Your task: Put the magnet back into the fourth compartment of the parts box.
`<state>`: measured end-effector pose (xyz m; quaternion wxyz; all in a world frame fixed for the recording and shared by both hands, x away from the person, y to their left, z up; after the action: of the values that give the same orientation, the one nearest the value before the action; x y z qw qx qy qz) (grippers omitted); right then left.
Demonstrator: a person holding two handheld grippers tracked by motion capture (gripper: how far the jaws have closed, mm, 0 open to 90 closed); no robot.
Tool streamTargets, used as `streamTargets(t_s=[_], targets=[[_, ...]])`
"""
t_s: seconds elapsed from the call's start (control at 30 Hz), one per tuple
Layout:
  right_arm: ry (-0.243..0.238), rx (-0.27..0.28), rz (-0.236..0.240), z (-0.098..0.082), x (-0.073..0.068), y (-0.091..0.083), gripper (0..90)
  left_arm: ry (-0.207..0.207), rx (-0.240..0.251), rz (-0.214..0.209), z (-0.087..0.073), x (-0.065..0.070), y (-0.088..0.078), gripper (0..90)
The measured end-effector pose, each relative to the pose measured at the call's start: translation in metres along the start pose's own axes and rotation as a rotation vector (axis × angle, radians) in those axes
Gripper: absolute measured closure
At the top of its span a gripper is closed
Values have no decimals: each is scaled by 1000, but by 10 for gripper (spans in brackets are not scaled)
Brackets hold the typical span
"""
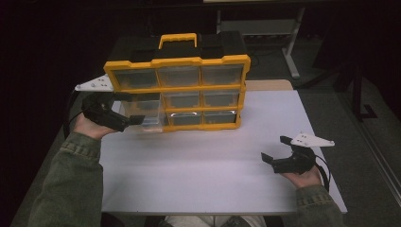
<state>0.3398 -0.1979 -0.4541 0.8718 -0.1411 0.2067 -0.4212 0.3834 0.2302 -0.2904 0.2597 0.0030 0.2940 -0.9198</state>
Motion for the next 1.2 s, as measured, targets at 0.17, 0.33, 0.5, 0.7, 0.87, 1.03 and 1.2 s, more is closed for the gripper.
streamTargets(t_s=[0.17,0.33,0.5,0.7,0.87,1.03,1.2], targets=[[-1,-2,1,0,0,1,0,1,21,0,-6,6,-3,0],[0,-5,1,-1,0,1,0,12,25,-1,-10,12,-3,0],[1,-7,2,-1,0,1,0,25,35,-11,-11,16,-3,4],[0,-6,2,-1,0,1,0,29,38,-28,-16,22,-1,4],[-1,-8,2,-1,0,1,0,37,35,-36,-19,27,1,4],[1,-9,2,-1,0,1,0,51,49,-44,-18,35,1,4],[-2,-10,1,-1,0,1,0,54,50,-53,-21,41,5,13]])
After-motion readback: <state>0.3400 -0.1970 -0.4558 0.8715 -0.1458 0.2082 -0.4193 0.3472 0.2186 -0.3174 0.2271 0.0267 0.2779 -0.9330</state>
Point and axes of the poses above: each handheld gripper's, and its own axes: y roughly forward along the jaws, z roughly out of its top, x roughly to its right, the point moved 8 cm from there along y, roughly forward along the jaws, and after that the axes turned 9 degrees about y, right-handed, at the moved point
